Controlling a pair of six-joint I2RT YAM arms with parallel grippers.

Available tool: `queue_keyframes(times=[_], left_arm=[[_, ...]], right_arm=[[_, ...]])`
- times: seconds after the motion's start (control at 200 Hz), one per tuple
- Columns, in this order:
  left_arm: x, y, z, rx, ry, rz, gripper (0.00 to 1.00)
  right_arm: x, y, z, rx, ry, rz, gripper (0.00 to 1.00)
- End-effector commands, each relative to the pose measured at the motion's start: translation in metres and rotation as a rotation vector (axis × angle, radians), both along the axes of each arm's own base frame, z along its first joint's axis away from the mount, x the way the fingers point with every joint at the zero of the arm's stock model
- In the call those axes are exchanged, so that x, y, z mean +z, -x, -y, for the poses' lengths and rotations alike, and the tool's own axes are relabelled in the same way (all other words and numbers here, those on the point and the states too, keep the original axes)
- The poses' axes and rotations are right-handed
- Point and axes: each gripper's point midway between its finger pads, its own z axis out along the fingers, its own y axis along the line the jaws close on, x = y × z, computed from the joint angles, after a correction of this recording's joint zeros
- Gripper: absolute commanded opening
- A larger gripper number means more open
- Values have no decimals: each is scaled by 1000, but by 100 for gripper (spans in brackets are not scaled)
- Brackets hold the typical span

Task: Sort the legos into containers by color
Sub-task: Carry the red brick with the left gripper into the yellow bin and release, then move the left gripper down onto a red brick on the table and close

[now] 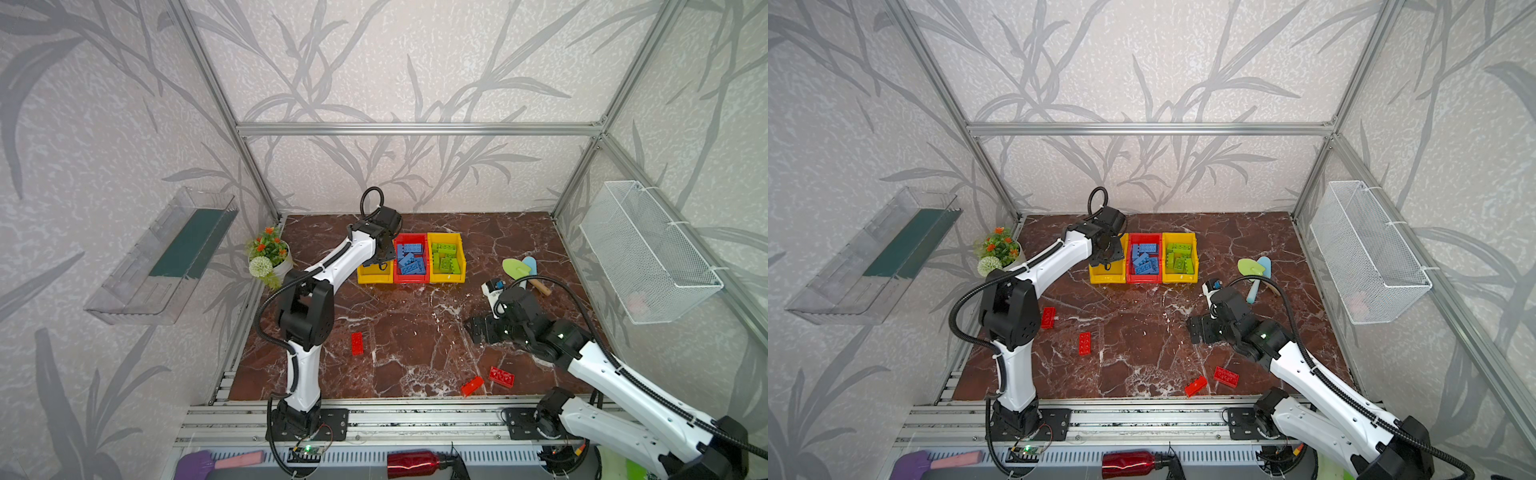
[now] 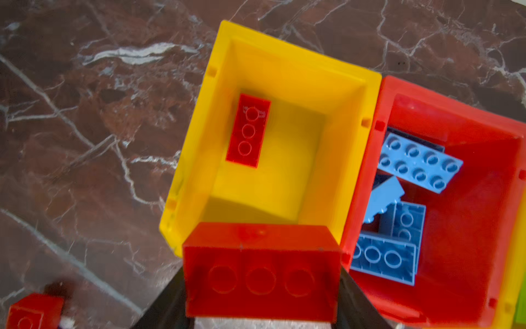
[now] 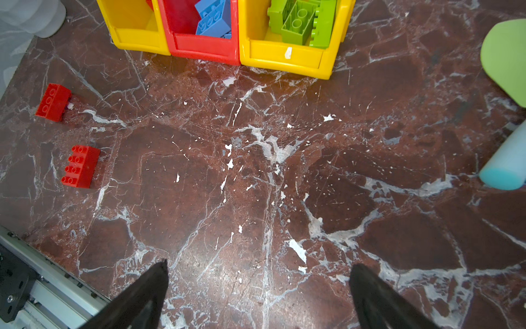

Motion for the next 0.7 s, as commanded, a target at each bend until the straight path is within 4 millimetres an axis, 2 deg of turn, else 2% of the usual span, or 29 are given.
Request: queue_keyframes(times=[0.0, 0.06, 0.15, 0.335, 0.435, 0.525, 0.63, 0.695], left_arm=[[-5, -7, -12, -3, -49, -59, 63], [-7, -15, -12, -4, -46, -66, 79], [-5, -21, -7, -12, -26, -64, 93], [19, -13, 2, -22, 30, -13, 95], [37, 5, -2, -24, 32, 17, 95], [47, 31, -11, -23, 5, 33, 95], [48, 70, -23, -31, -27, 32, 94], [37, 101, -33, -34, -51, 6, 92]], right_arm=[[11, -3, 6, -17, 16, 22, 99], [11, -5, 7, -25, 18, 19, 99], [12, -9, 10, -33, 26, 20, 99], [11, -13, 8, -29, 27, 21, 99], [10, -13, 5, -18, 17, 17, 99], [9, -10, 3, -2, 4, 10, 99], [10, -7, -4, 23, -31, 1, 99], [12, -4, -9, 41, -61, -6, 99]])
